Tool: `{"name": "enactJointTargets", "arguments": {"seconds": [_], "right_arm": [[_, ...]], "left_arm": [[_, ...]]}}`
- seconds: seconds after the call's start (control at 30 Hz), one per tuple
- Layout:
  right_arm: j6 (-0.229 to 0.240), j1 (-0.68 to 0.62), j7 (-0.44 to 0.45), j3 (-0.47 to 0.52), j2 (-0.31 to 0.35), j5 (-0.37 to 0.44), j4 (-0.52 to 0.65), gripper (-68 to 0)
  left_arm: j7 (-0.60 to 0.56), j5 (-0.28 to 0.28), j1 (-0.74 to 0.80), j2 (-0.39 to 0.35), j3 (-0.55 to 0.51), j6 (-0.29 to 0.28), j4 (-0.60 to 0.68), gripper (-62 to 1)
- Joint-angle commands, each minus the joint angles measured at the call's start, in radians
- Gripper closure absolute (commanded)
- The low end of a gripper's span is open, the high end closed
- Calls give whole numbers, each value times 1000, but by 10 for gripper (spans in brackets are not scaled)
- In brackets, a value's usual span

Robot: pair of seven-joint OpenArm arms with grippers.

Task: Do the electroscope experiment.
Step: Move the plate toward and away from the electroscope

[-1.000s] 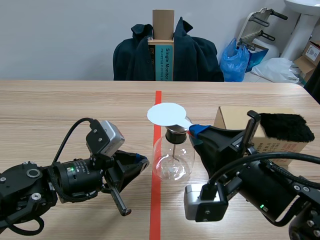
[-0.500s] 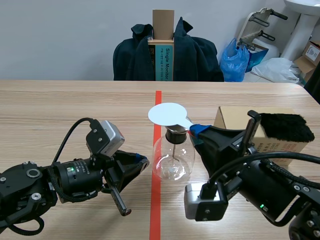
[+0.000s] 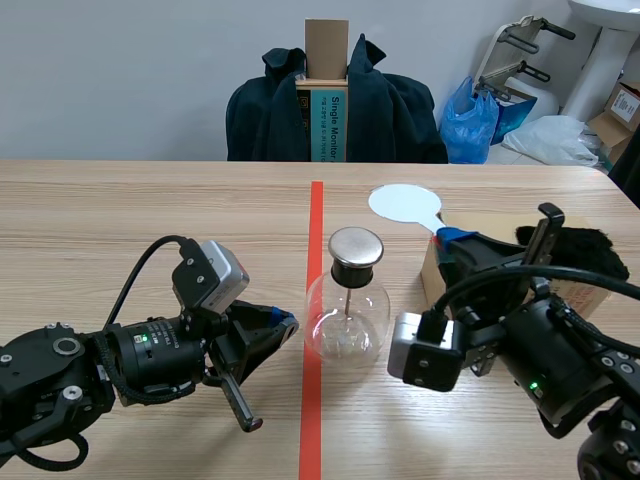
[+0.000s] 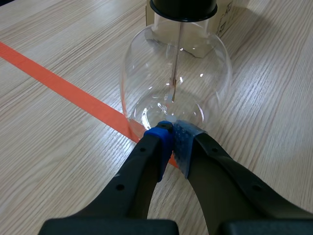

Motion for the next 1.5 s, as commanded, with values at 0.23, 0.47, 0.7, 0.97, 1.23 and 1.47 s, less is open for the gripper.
{"name": "enactJointTargets", "arguments": {"seconds": [0.23, 0.47, 0.7, 0.97, 1.23, 1.47], "right_arm": [[-24, -15, -107, 11, 8, 7, 17, -7], [-57, -36, -97, 35, 8, 8, 17, -7], [-65, -36, -15, 35, 8, 8, 17, -7], [-74, -36, 135, 34, 8, 7, 17, -7], [-95, -35, 233, 34, 8, 7, 17, -7], [-94, -35, 255, 34, 8, 7, 17, -7]], "left_arm": [[-17, -7, -8, 8, -9, -1, 15, -18], [-16, -7, -8, 7, -9, -1, 15, -18], [-17, -7, -8, 7, -9, -1, 15, -19], [-17, -7, -8, 7, -9, -1, 15, -18], [-17, -7, -8, 7, -9, -1, 15, -18], [-17, -7, -8, 7, -9, -1, 15, -18]]}}
